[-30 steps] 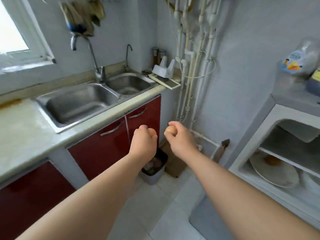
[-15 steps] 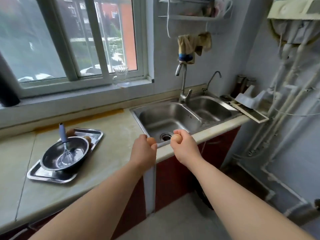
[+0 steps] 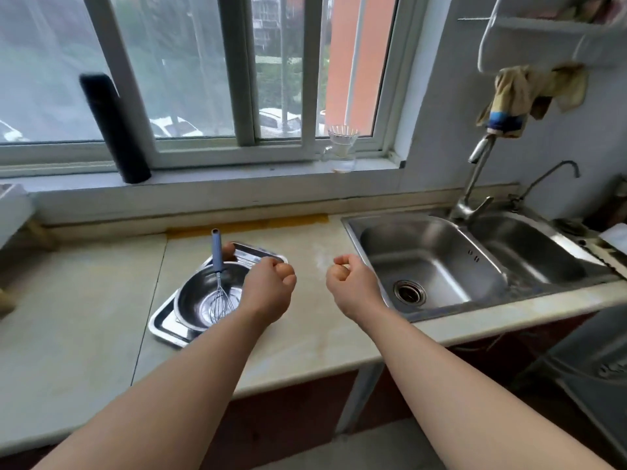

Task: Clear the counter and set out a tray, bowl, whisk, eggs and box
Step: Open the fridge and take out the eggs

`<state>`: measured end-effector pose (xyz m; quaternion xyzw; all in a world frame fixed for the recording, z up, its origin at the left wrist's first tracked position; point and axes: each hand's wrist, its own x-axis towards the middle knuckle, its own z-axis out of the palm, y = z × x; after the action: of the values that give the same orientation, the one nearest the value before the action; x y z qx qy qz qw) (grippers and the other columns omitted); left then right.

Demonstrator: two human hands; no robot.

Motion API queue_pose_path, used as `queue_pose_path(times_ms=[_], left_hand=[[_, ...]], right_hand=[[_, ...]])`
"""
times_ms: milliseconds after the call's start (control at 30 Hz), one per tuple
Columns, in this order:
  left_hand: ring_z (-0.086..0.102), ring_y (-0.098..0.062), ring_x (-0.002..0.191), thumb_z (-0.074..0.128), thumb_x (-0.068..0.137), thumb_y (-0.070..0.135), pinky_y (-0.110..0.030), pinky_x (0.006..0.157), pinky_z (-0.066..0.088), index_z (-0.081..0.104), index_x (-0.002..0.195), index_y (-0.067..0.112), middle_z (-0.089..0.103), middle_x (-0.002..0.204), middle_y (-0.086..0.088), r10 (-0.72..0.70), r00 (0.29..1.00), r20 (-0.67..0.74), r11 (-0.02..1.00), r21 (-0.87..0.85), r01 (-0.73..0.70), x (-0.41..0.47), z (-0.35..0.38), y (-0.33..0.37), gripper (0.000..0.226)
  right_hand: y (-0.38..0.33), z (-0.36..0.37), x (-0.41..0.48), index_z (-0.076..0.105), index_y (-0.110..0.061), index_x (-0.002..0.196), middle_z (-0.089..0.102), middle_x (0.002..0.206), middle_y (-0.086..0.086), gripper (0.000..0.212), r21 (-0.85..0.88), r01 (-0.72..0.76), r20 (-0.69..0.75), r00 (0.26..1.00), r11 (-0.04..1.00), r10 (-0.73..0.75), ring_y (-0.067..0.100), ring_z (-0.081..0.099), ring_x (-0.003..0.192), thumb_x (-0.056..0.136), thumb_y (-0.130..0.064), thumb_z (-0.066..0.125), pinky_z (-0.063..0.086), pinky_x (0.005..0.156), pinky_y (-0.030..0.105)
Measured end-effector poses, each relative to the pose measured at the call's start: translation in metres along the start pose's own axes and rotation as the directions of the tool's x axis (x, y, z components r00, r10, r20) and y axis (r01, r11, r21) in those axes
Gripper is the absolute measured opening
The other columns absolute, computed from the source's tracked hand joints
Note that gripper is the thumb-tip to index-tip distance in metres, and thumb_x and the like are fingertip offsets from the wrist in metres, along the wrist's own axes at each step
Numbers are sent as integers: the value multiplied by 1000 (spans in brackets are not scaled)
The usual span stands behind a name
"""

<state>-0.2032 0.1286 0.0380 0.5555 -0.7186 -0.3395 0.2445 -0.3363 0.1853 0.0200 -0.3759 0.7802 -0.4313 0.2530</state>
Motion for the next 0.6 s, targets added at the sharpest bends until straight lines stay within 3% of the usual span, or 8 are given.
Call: queue_pose_path(times_ms=[100,200,300,367,500,600], left_hand=[[59,-31,92,52,86,11,-26,73,37,63,96,0,60,85,-9,-56,998,-11,998,-6,56,36,-6,-10,19],[61,-30,93,51,84,7,-25,70,39,61,97,-1,62,85,-9,-116,993,-33,993,-44,114,74,-6,-17,18],[53,-19,74,52,86,2,-8,48,38,58,98,7,54,78,-2,-134,990,-53,990,-59,130,102,-5,-26,14],[49,-9,62,54,86,1,-4,42,38,58,108,9,56,84,-2,-167,985,-43,983,-85,163,117,-4,-31,24],[57,-19,86,61,79,9,-22,72,40,64,114,9,66,104,-7,-212,975,-68,977,-52,209,142,-1,-49,35],[60,-21,88,62,79,9,-22,72,39,67,109,10,65,94,-5,-231,971,-57,972,-51,229,165,1,-65,31]], right_hand=[[-5,20,35,54,-17,119,62,115,11,31,-5,10,45,999,1000,-10,22,55,90,89,-20,46,43,74,26],[-7,40,75,53,-17,122,61,117,11,34,-19,20,100,995,1000,-18,23,57,94,89,-20,48,44,76,26],[-7,61,106,51,-12,127,57,118,6,38,-25,-12,173,985,1000,16,25,58,104,90,-19,50,43,77,26],[-5,77,125,52,-9,127,56,114,5,39,-18,-28,209,977,999,31,24,57,104,89,-18,52,46,79,27],[-1,102,146,53,-10,125,57,122,9,38,-74,-39,236,970,996,56,26,58,108,88,-19,55,47,91,31],[4,124,160,56,-13,118,57,121,12,33,-109,-45,245,967,993,70,27,58,104,85,-18,56,46,87,28]])
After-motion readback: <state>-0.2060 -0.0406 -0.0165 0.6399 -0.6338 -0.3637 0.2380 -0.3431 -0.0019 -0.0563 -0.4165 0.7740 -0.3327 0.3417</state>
